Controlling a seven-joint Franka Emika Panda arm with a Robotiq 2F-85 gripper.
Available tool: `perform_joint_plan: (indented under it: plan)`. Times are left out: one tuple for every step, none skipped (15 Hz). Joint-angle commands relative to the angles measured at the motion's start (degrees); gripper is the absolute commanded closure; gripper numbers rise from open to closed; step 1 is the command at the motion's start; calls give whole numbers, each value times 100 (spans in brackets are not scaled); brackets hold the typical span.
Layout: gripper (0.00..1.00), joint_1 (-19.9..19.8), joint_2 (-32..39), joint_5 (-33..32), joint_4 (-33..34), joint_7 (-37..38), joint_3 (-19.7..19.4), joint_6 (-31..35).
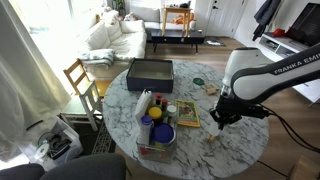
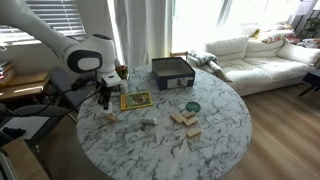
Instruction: Pick up the two wooden blocks from the clear measuring cup and put them on the table, pick up the clear measuring cup and put it on the two wooden blocks to the right
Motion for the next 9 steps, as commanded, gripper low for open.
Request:
perform_joint_plan:
  plan:
    - [99,-60,-99,-29,-316,7,82,287]
    - [99,-58,-104,-23,-357,9,90,365]
    - [99,-55,-103,-42,-381,22,93,419]
    - [99,-49,-84,-97,-405,91,82,514]
    - [99,-59,-64,-36,-426,62,87,608]
    - [99,-57,-34,-63,-430,127,75,663]
    - [99,-63,-19,-14,-440,94,81,736]
    - [99,-62,-6,-12,-453,111,78,804]
    - [99,-63,0,-5,-473,118,78,866]
